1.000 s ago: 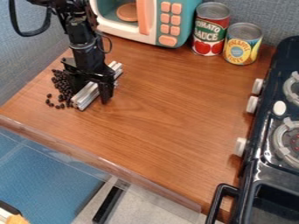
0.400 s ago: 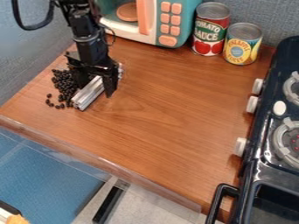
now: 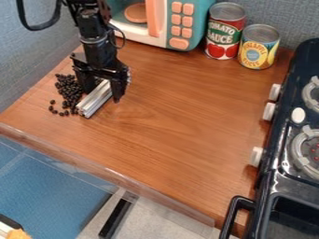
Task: Sweep into pile
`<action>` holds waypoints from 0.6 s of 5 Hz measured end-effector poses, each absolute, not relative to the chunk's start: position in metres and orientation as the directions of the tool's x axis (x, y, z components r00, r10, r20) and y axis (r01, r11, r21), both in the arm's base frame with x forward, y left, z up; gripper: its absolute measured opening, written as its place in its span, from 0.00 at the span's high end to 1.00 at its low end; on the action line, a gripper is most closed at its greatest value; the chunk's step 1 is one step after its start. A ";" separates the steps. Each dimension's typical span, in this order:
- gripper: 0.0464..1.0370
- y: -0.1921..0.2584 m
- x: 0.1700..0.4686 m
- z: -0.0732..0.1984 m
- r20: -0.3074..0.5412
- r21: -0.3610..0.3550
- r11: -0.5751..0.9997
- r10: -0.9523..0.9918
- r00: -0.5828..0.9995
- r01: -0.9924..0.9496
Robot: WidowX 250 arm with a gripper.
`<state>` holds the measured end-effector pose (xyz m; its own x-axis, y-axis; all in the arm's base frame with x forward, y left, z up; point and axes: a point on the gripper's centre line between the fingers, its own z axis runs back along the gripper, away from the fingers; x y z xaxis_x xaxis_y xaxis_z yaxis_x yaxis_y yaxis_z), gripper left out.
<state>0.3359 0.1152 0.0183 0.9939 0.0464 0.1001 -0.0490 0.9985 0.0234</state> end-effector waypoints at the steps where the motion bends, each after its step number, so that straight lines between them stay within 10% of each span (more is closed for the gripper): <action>1: 0.38 0.119 0.336 0.014 0.100 0.042 0.995 0.087 0.991 -0.091; 2: 0.61 0.118 0.338 0.015 0.101 0.065 0.995 0.075 0.992 -0.082; 3: 0.61 0.118 0.338 0.015 0.103 0.060 0.994 0.082 0.991 -0.089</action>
<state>0.3376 0.1179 0.0149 0.9913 0.0821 0.1026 -0.0885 0.9943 0.0599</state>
